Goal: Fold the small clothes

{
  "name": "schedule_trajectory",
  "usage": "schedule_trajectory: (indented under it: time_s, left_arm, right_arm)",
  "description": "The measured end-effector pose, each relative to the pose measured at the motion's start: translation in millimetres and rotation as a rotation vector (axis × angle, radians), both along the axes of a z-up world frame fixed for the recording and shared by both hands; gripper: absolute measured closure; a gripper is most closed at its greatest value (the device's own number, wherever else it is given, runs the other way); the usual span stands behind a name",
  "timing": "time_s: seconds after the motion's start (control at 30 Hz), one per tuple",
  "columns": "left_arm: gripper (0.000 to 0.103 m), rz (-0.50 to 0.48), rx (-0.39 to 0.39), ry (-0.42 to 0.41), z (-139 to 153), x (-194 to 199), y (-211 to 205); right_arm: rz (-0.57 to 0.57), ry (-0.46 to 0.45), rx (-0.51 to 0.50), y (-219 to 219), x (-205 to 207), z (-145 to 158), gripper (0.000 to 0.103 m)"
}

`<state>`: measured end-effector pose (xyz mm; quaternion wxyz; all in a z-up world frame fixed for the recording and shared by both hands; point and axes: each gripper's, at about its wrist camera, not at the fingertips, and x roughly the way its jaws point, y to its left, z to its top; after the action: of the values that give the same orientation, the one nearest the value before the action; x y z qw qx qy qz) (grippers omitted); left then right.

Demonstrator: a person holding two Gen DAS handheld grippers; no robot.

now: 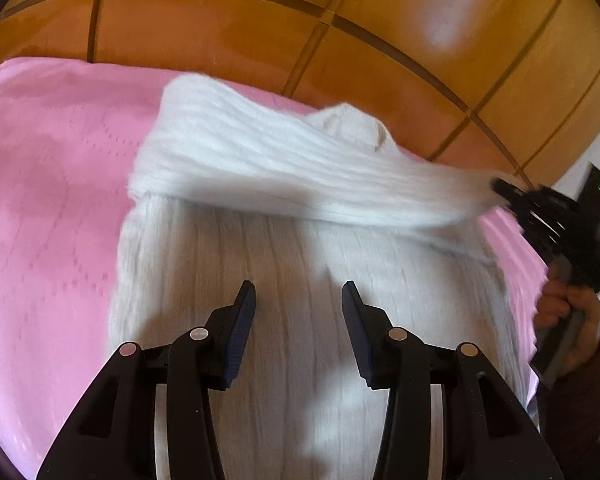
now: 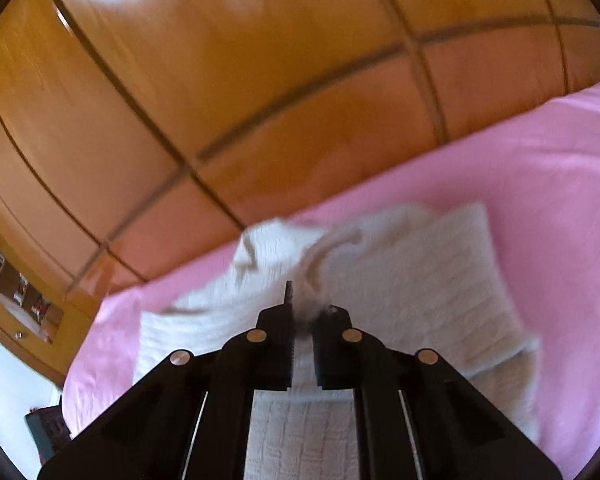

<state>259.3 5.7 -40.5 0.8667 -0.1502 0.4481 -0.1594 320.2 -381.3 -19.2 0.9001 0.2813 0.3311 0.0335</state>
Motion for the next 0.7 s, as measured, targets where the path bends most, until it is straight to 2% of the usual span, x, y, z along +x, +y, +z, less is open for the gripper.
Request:
schedule_trajectory:
  time_s: [0.1,0.23,0.27,0.3,0.37,0.47,0.53,0.6,0.7]
  left_arm:
    - [0.06,0.076,-0.025,0.019,-4,23,12]
    - [0.06,0.256,-0.072,0.076,-15,48,46]
    - [0.06,0.281,-0.116,0.105,-21,51,55]
    - [0.06,0.289,-0.148,0.121,-24,52,61]
    - [0.062,0.279,-0.134,0.118,-21,49,63]
    - [0.062,0.251,-0.112,0.1,-12,39,63]
    - [0.062,0.231,-0.08,0.075,-2,31,64]
    - [0.061,0.219,-0.047,0.028,11,27,66]
    - [0.057,0.22,-0.013,-0.041,27,31,63]
  right_arm:
    - [-0.054,0.018,-0.014,-20,-4,-3,0.097]
    - [-0.11,0.124,-0.037,-39,-2,-37,0.097]
    - [-0.122,0.16,-0.034,-43,-3,-50,0.097]
    - [-0.126,0.181,-0.03,-44,-4,-58,0.097]
    - [-0.134,0.209,-0.026,-46,-7,-75,0.097]
    - [-0.139,0.203,-0.021,-49,-9,-71,0.096]
    - [-0.133,0.199,-0.031,-49,-10,-66,0.091]
    - [-0.147,0.187,-0.032,-48,-11,-60,0.067]
    - [-0.176,0.123,-0.067,-48,-26,-38,0.06]
